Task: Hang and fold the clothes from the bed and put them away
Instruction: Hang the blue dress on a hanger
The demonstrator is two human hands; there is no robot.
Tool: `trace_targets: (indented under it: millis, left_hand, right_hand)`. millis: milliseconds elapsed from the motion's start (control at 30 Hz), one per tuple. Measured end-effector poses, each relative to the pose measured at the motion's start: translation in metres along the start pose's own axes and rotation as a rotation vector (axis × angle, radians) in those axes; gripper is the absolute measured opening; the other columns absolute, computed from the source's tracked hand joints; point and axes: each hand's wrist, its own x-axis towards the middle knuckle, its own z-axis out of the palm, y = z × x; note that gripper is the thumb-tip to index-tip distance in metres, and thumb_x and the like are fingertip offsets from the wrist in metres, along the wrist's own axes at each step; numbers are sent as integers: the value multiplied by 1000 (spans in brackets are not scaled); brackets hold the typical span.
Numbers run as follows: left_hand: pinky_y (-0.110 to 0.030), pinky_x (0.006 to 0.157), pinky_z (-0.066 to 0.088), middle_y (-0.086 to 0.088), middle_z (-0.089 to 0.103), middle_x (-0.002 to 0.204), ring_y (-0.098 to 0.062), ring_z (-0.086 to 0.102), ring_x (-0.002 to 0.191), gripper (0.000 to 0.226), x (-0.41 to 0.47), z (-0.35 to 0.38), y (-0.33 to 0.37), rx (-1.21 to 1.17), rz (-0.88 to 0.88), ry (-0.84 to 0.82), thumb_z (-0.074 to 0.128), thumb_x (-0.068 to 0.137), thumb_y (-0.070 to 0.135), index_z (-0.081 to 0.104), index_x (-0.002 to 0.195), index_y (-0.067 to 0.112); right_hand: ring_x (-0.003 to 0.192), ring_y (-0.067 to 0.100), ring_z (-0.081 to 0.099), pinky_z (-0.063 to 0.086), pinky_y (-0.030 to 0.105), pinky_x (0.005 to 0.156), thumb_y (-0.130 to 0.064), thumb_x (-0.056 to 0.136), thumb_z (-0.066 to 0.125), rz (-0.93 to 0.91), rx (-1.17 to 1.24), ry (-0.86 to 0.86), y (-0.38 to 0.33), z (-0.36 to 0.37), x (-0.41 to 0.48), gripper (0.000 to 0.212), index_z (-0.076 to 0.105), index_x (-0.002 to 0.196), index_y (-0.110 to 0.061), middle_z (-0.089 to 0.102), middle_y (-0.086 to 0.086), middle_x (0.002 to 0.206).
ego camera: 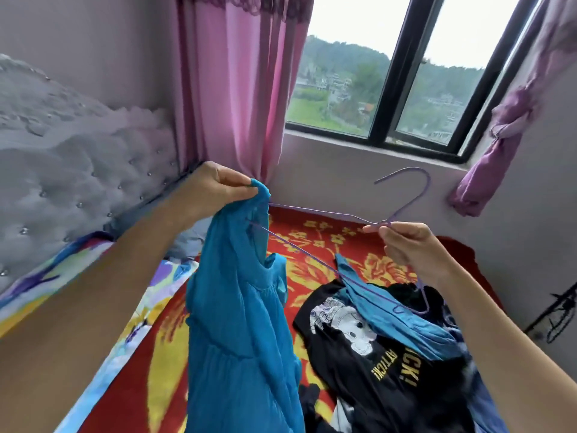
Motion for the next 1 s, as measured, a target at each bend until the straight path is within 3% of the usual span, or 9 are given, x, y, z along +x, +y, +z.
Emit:
trace_targets:
  millis: [133,200,300,367,533,733,833,900,1000]
  left_hand:
    - [-11,67,49,8,67,72,6,58,58,31,3,-19,39,238,193,37,71,77,-1,66,107,1]
    - [-24,71,49,9,63,71,-9,59,67,27,6,-27,59,331,265,4,73,75,-1,69,100,5]
    - [-20,65,46,7,60,73,-11,55,66,11,8,-32,80,551,303,-33,75,75,8,67,81,13]
    - [-22,57,44,4,60,74,-11,54,64,29,9,-33,85,670,268,-17,77,74,15,50,77,23]
    - [-25,73,40,0,66,103,-13,53,81,37,0,-19,83,1051,422,-74,65,87,19,56,123,21]
    - [-32,79,44,6,61,87,-24,59,90,19,-6,-8,83,889,534,14,64,87,8,73,102,11]
    - [-24,74,44,12,57,76,-17,59,80,18,-7,-18,81,751,513,113,66,83,2,73,100,6]
    - [-7,69,40,15,57,77,-3,57,73,21,-8,-21,82,608,488,160,66,82,-2,72,101,4]
    - [-4,65,40,10,58,78,1,53,67,26,-5,-15,85,460,473,176,67,82,-2,68,106,6]
  right_hand:
    - [46,13,12,16,14,40,-38,72,61,-103,20,79,-21,12,7,21,78,80,-27,17,-8,48]
    - [44,10,13,18,12,38,-32,77,59,-152,37,120,-32,17,12,20,77,76,-24,22,-13,45]
    - [39,3,17,19,12,38,-17,91,51,-199,39,196,-44,23,18,28,73,73,-18,25,-15,43]
    - [40,4,16,17,13,39,-11,95,46,-205,56,222,-48,28,21,27,67,78,-11,25,-14,43]
    - [39,3,19,18,14,39,-8,96,45,-216,32,190,-50,33,22,28,64,76,-9,25,-12,42]
    - [51,2,46,37,14,53,-25,99,36,-230,-138,152,-37,12,31,35,66,83,-20,53,-10,53]
    - [73,3,63,40,27,72,-46,99,17,-5,97,212,-4,-38,30,51,63,103,-26,69,-11,79]
    - [70,8,67,38,32,71,-51,99,15,211,335,293,29,-58,23,53,60,108,-23,69,-2,86]
    - [71,17,64,40,28,63,-39,101,27,447,308,247,66,-45,14,40,56,114,-13,66,5,90]
